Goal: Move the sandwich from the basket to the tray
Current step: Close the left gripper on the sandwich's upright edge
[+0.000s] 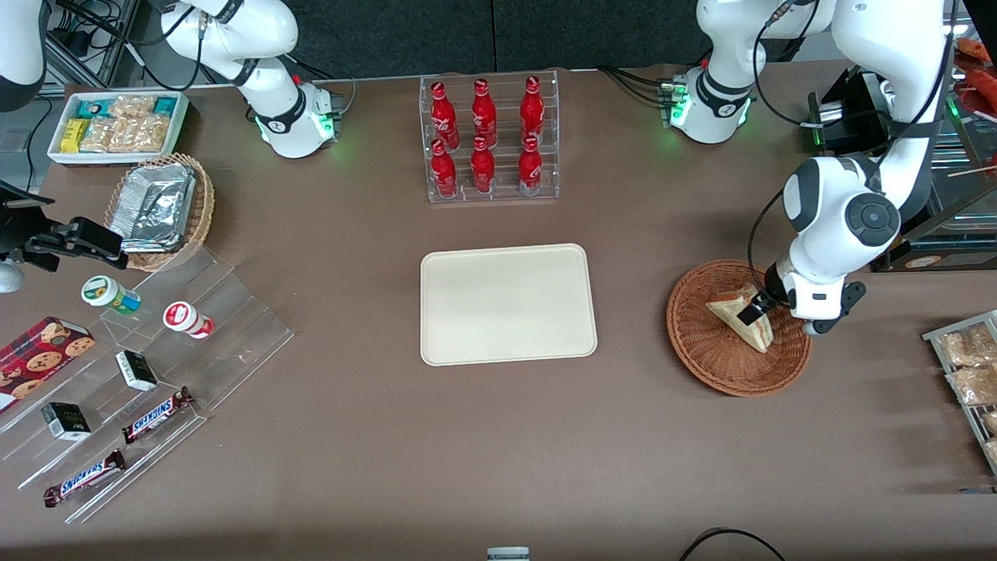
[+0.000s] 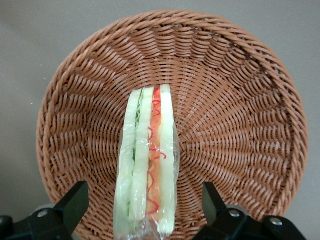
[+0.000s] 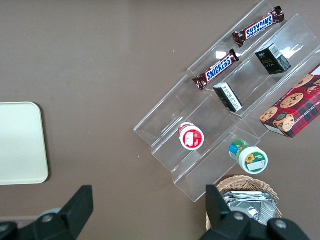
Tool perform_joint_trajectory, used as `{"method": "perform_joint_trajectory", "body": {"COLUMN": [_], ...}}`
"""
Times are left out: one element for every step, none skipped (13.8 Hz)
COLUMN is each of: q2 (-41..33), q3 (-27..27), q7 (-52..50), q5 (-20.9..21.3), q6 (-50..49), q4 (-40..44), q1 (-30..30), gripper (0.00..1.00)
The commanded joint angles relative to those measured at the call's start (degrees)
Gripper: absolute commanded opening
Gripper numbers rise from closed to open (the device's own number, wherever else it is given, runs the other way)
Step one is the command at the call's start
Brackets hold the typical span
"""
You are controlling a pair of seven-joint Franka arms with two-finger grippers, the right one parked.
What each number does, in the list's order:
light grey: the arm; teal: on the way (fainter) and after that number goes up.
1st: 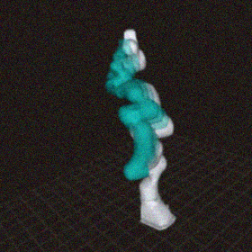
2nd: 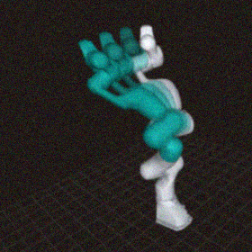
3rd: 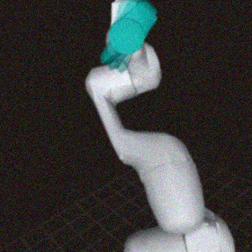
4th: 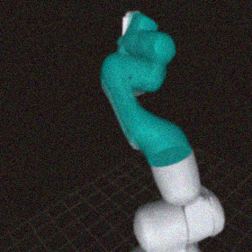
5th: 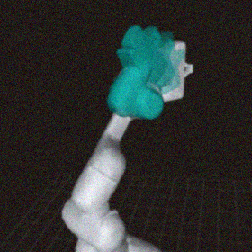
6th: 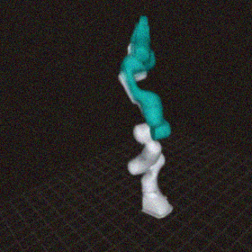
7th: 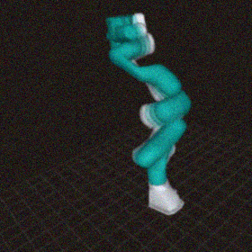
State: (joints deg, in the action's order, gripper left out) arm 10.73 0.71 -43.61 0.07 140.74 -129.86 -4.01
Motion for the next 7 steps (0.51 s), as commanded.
{"method": "perform_joint_trajectory", "body": {"q2": [1.22,1.75,2.01,2.19,2.19,2.10,1.93], "q3": [0.00,0.00,0.00,0.00,0.00,0.00,0.00], "q7": [-0.95,-0.95,-1.12,-1.56,-1.57,-1.65,-1.65], "q5": [-0.78,-0.86,-1.13,-2.17,-3.14,-3.32,-3.33], "q6": [3.57,3.84,3.76,3.49,3.23,3.05,2.09], "q4": [-1.62,-1.88,-2.06,-2.49,-2.93,-2.94,-2.85], "q1": [-0.38,-0.38,-0.38,-0.38,-0.38,-0.38,-0.38], "gripper": [1.00,0.98,0.89,0.73,0.47,0.22,0.04]}}
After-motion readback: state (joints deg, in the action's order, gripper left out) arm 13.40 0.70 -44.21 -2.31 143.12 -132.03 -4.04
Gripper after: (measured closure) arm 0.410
